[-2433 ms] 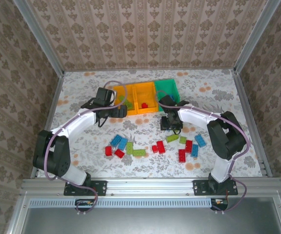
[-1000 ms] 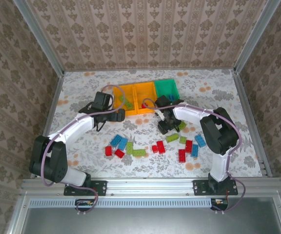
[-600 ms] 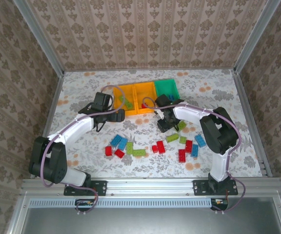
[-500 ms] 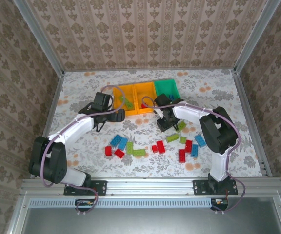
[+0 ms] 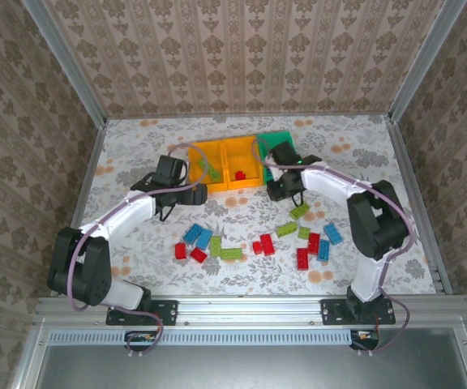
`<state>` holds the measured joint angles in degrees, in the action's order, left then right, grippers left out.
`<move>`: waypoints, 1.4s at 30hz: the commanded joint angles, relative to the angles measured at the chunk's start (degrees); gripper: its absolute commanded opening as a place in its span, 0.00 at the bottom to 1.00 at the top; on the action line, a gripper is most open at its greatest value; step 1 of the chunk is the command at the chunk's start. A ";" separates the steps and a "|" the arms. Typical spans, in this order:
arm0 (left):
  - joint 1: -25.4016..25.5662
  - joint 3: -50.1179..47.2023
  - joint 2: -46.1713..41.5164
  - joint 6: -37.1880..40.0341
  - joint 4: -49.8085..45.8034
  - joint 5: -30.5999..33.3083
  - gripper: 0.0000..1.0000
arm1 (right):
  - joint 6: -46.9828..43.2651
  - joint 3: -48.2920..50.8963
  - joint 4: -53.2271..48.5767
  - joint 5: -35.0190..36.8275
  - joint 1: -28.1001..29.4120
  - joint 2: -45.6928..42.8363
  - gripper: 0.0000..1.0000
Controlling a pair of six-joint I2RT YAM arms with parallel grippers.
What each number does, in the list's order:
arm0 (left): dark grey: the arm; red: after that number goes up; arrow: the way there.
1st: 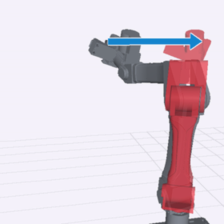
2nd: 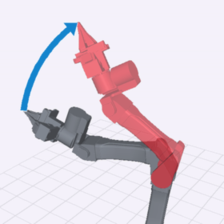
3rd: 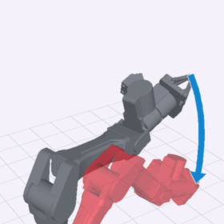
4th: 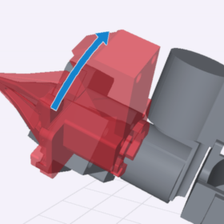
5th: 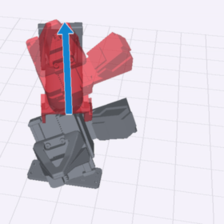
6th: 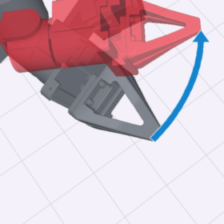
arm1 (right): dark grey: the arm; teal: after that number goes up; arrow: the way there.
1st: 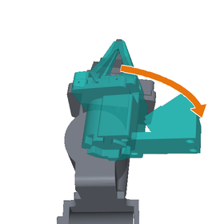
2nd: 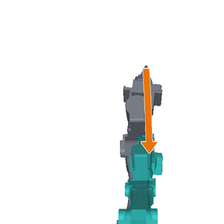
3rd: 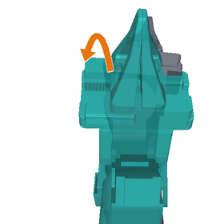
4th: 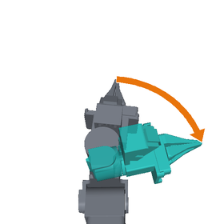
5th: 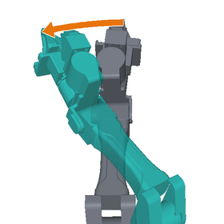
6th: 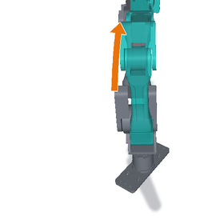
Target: Sort the legos into containers by color
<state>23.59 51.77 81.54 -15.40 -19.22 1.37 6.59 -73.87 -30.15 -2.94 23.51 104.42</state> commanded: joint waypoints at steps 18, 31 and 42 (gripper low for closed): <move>9.28 -3.62 -1.02 -2.56 -1.67 4.49 1.00 | 18.75 -20.91 -3.53 -1.94 -7.53 12.58 0.24; 13.12 -5.34 -0.04 -7.32 -5.22 6.08 1.00 | 20.98 -21.71 -2.91 -3.50 -7.74 13.54 0.55; 13.01 -9.76 -4.10 -8.48 -8.64 5.32 0.91 | 20.27 -15.80 -1.44 -4.69 -7.66 8.19 0.66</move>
<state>36.47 43.70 80.23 -22.70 -25.15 6.28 27.18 -91.09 -30.96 -7.01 16.03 115.70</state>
